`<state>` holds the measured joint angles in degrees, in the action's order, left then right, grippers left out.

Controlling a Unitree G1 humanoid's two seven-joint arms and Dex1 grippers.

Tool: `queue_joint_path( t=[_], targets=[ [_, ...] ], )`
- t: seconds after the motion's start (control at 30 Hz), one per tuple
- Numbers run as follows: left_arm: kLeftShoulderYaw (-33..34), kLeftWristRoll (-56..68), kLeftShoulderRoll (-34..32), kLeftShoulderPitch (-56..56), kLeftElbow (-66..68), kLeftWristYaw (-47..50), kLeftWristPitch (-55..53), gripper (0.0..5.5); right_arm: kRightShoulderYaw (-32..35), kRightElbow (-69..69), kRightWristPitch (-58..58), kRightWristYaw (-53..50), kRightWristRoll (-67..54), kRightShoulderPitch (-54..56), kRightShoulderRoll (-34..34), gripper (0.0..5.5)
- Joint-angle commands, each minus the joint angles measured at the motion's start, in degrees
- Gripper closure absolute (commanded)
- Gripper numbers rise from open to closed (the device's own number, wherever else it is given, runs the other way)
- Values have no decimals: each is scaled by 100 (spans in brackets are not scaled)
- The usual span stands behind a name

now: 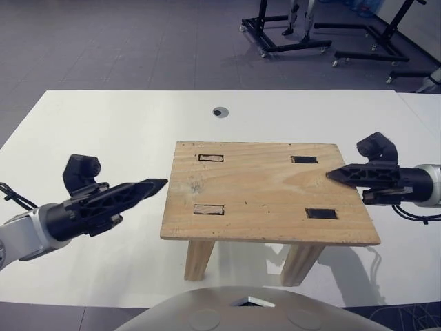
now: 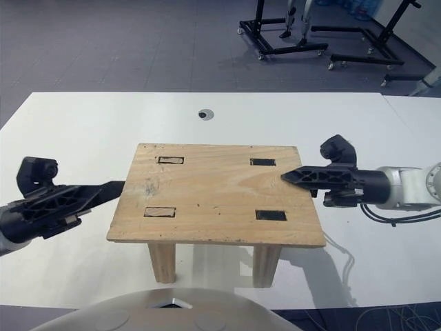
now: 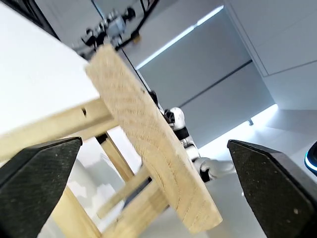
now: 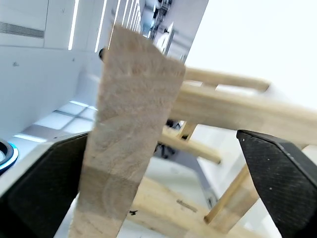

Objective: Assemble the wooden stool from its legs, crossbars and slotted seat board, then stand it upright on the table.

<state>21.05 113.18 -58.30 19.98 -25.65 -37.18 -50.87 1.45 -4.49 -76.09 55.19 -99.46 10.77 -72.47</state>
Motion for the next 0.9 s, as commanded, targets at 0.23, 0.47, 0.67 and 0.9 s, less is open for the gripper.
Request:
queue_joint_path(
  t=[0.23,0.47,0.67,0.9],
  targets=[
    [1712,-19,960,1112,-1150,-149,131,10,2052,-61,-514,-344,-900,-1552,-32,36],
    [1697,-26,1143,3441,-2399,-765,-569,10,4057,1755,-1603,965,145,-3962,736,36],
    [700,-19,655,3533,-2839,-708,49,10,3873,2932,-1482,1508,317,-4499,1122,36],
    [-781,-20,43,2032,-2355,-96,741,10,2702,3078,-438,977,877,-3670,1741,36]
  ],
)
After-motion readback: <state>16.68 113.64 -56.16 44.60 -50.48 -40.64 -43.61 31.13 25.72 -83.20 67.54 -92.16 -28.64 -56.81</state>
